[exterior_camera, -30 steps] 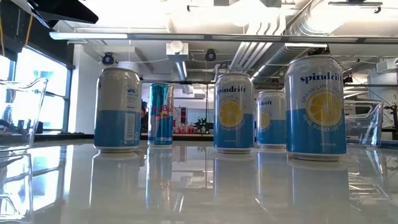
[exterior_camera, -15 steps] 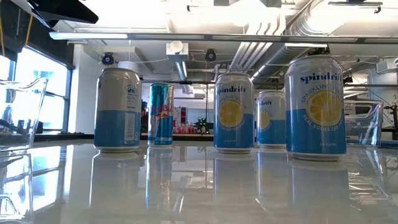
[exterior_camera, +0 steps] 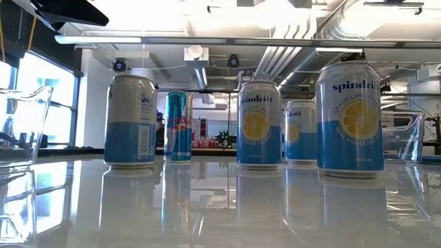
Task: Sort soda cans
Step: Put the center blue soda can into the bottom right transparent bin
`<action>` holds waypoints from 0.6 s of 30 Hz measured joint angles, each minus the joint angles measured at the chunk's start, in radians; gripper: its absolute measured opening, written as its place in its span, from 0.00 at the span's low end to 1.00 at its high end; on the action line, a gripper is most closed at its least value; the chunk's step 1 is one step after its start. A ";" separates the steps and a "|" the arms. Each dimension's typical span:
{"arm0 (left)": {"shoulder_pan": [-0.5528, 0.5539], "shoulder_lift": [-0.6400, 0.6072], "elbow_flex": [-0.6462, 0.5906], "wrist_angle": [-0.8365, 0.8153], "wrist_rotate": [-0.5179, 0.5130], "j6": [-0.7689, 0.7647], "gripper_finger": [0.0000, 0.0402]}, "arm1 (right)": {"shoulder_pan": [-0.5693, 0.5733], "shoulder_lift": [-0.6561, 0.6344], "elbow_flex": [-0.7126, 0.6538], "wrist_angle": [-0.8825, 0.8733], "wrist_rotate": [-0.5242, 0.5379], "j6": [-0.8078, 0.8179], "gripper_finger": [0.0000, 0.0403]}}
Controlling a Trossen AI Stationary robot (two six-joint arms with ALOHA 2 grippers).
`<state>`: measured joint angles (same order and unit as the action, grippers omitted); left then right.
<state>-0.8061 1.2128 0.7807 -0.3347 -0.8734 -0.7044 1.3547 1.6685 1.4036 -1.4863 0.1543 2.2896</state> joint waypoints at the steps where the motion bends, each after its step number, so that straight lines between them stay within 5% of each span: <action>1: 0.000 0.000 0.000 0.000 0.000 0.000 0.53 | 0.000 0.003 0.000 0.003 -0.006 0.000 0.54; 18: 0.000 0.000 0.000 0.000 0.000 0.001 0.53 | -0.001 0.038 0.000 0.032 0.012 -0.002 0.59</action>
<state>-0.8062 1.2128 0.7807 -0.3351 -0.8738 -0.7038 1.3540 1.7066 1.4033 -1.4541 0.1659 2.2876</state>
